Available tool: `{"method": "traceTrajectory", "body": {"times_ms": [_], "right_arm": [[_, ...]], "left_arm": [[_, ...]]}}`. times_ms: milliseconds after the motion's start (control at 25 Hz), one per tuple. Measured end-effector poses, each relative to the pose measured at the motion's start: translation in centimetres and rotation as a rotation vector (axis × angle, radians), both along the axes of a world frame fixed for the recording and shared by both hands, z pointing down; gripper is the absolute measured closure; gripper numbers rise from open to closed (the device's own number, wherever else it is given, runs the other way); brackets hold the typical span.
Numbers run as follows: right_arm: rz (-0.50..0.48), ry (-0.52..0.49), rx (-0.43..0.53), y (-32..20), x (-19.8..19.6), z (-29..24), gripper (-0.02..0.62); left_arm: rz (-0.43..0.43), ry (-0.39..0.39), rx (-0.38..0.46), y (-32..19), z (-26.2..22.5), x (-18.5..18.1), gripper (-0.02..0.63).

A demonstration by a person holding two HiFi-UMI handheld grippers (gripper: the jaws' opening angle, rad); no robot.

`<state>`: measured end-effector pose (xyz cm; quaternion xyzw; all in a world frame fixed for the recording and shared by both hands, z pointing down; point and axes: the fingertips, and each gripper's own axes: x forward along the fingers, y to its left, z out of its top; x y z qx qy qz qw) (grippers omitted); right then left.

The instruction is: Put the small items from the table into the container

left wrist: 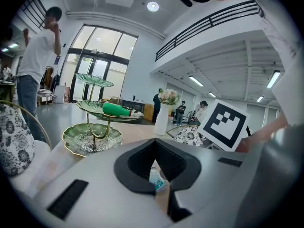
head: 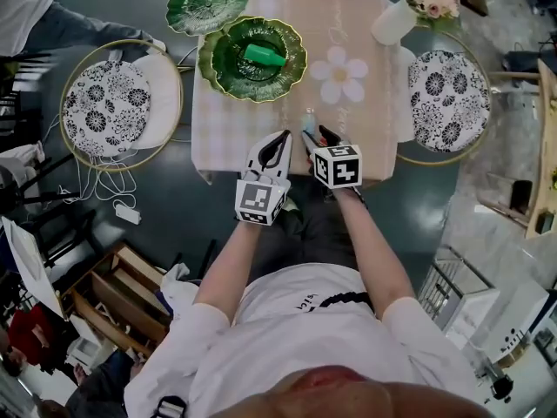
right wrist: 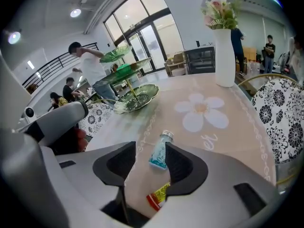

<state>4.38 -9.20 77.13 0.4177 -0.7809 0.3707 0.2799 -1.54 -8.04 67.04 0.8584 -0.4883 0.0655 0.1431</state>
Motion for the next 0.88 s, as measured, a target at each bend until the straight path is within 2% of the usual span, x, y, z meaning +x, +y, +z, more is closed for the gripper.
{"method": "traceTrajectory", "body": {"times_ms": [400, 640, 880], "right_arm": [[0.049, 0.068, -0.212, -1.2, 0.1, 4.6, 0.382], [0.043, 0.112, -0.276, -1.5, -0.1, 6.1, 0.382], [0.034, 0.178, -0.328, -1.7, 0.2, 7.2, 0.383]], "left_arm": [[-0.018, 0.018, -0.043, -1.7, 2.3, -0.7, 0.598], [0.029, -0.017, -0.043, -2.6, 4.0, -0.1, 0.598], [0.021, -0.014, -0.056, -3.3, 4.6, -0.6, 0.598]]}}
